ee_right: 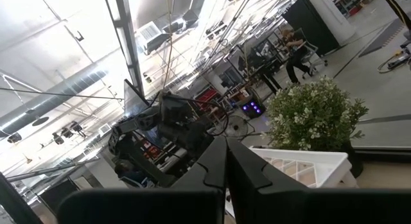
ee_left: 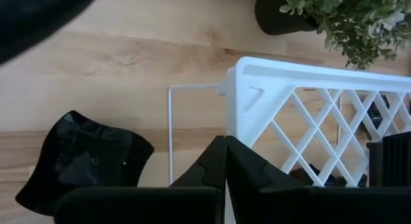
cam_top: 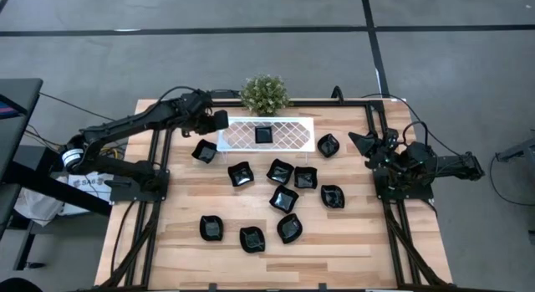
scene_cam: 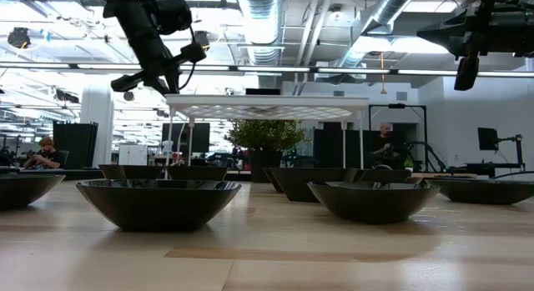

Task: Pick & Place Mini shaped plates
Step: Adjust the shelf, then put the distorted square plate on the shelf

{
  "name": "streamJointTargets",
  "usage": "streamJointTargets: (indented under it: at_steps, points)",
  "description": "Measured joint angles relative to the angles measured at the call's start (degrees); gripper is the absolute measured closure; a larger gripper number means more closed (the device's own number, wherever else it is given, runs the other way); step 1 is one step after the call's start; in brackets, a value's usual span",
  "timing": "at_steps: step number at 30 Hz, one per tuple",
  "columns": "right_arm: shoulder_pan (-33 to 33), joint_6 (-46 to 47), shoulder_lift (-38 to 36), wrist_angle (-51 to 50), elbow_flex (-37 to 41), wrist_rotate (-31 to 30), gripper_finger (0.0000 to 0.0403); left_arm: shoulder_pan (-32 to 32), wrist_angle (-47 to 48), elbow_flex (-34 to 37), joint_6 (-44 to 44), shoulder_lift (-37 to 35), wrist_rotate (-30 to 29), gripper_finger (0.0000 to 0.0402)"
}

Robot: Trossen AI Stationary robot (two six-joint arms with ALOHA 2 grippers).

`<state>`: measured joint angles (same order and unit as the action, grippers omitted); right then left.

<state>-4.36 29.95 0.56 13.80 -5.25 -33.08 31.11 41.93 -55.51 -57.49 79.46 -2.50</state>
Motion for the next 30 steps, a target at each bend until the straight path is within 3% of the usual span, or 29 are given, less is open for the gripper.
streamJointTargets:
  at_steps: [13,22,30]
  points:
    - [0.0,0.0,0.0,0.0,0.0,0.0,0.0403,-0.1,0.3,0.0,0.7,-1.5,-1.7,0.0396]
    - [0.0,0.0,0.0,0.0,0.0,0.0,0.0403,3.1,10.5,0.0,0.8,-7.6,-5.1,0.0396]
    - [0.0,0.0,0.0,0.0,0.0,0.0,0.0403,3.2,12.4,1.1,8.0,-6.0,-8.8,0.0393]
